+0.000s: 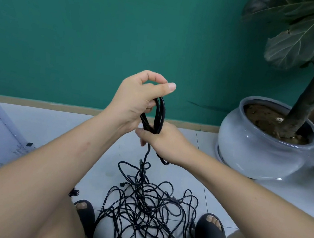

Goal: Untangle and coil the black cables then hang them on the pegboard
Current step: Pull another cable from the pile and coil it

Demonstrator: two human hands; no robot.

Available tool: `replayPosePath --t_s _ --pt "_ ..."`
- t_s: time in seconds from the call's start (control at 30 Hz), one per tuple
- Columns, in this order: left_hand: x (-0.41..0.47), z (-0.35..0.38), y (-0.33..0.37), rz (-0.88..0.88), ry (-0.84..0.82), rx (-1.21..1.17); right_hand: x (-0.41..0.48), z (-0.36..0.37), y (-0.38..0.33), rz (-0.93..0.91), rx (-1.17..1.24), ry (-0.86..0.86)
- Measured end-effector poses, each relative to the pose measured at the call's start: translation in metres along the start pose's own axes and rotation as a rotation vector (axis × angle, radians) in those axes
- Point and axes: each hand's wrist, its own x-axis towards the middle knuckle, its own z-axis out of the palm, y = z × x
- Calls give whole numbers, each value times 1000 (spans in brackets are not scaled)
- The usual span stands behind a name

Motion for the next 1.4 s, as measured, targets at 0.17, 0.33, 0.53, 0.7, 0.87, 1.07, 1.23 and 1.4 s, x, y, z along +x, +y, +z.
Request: replayPosePath --t_s 0.17,0.33,0.53,0.7,0.87,1.07,1.23,1.4 --pt "2 0 2 82 36 25 -3 0 -4 53 115 31" --pt "4 -3 -4 88 2 55 -5 -2 2 29 109 75" --pt "10 -10 -47 -175 -140 222 -2 -31 7 16 168 202" --pt "-7 -10 -110 -251 -388 702 -3 -46 8 -22 286 280" --pt "-33 5 -152 -198 -512 958 -7 -55 1 -21 397 382" --pt "-25 -1 -155 -34 -565 998 -11 -66 1 -38 396 430" --pt "-3 -17 -138 -119 -588 873 -15 -77 7 -32 369 476" --pt "12 -33 -131 -230 -411 761 -20 -84 11 -28 337 471"
